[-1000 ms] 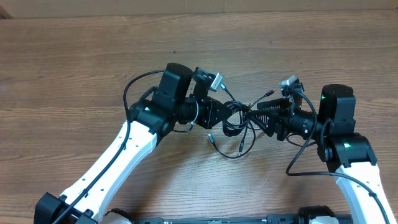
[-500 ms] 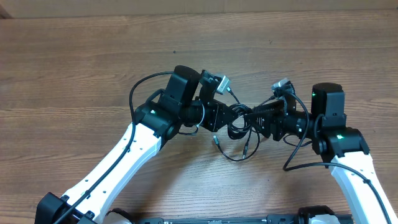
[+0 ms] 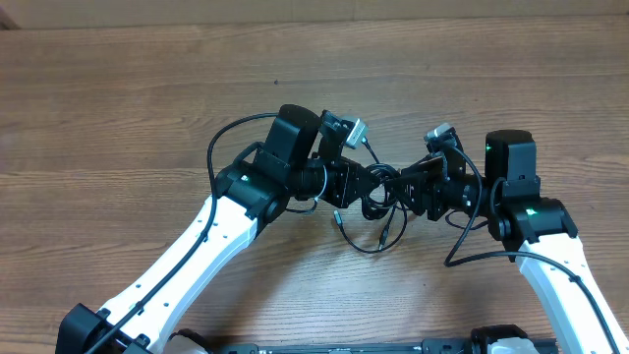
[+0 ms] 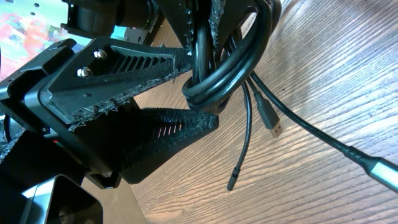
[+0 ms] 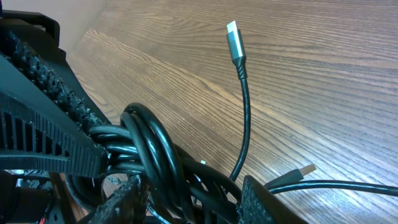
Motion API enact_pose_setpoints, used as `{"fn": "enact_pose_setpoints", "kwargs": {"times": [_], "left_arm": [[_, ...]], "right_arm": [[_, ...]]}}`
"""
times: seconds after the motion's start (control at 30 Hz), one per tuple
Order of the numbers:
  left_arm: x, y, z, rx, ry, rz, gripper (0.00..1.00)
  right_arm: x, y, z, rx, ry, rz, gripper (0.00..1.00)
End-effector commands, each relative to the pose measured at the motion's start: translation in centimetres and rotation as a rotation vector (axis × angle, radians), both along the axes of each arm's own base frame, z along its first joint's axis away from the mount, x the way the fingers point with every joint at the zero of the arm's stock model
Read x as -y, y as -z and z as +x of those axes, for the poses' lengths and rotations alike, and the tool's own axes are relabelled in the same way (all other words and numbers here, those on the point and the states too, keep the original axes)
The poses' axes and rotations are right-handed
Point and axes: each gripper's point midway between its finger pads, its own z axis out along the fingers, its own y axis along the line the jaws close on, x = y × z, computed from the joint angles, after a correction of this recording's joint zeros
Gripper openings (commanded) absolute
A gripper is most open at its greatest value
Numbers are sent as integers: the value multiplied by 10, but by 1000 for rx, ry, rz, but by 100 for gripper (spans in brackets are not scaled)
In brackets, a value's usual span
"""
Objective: Untangle cables
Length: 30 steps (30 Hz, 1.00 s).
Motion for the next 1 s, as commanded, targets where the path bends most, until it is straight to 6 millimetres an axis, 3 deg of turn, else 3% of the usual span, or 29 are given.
{"fn": "enact_pose_setpoints", "kwargs": {"times": [0.0,0.23,0.33,0.67,0.97], "left_arm": [[4,-20,-4,33,19,-41,4],[-11,0,8,31,-84,70,4],[-14,4,7,18,-94,90,4],[1,-15,-2,24,0,-22,4],[3,-18,-6,17,20,-37,4]], "right_arm": [[-2,-6,4,31,-9,-2,46],[-8,-14,3,55,-42,36,63],[-9,-15,2,57,-50,44,63],[-9,-15,2,57,-46,40,57],[-8,-15,3,59,-42,36,53]]}}
